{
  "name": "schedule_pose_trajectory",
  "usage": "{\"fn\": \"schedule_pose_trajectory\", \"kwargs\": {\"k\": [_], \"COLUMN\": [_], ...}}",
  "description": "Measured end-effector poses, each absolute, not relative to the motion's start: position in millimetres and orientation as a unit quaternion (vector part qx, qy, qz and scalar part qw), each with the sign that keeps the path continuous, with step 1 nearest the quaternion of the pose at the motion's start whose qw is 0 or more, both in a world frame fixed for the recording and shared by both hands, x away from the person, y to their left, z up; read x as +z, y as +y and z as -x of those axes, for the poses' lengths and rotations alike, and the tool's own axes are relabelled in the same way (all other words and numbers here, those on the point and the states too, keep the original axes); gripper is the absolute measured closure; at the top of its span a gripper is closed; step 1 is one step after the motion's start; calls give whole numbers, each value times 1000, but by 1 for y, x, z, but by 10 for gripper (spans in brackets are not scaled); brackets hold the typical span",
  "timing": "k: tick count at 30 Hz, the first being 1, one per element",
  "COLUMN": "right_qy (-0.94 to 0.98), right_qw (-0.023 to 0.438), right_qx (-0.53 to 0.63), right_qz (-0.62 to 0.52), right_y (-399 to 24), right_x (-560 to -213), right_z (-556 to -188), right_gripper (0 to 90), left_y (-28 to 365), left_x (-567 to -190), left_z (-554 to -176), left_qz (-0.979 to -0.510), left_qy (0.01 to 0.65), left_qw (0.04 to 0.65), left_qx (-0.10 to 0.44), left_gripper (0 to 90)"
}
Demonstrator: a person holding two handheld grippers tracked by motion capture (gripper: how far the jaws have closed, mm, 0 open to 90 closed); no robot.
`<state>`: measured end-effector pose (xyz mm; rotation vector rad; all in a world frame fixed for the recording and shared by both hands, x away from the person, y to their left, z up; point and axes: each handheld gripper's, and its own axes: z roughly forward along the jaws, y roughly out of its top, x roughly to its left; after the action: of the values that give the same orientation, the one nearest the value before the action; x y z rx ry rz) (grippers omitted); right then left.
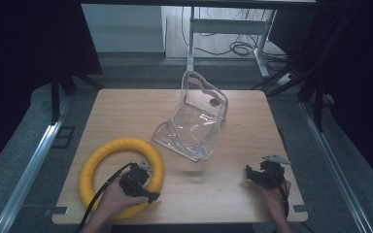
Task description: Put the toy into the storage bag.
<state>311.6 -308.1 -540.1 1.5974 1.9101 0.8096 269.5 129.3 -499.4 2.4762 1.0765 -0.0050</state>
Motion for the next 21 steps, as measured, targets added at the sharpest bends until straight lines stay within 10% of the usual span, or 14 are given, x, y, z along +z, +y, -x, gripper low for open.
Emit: {"fn": "schedule_pose_trajectory", "kwargs": {"k": [21], "right_qy": [705], "right_qw": [259], "right_qx": [298], "right_qz": [-589], "right_y": [-308], "right_x": [-540], "right_z": [-312], "right_gripper": [158], "left_y": [117], "left_x": [-510], "left_z": [-264], "left_qz": [-893], "left_qy": [400], "left_qw": [202], "left_qx": [40], "left_gripper": [421]}}
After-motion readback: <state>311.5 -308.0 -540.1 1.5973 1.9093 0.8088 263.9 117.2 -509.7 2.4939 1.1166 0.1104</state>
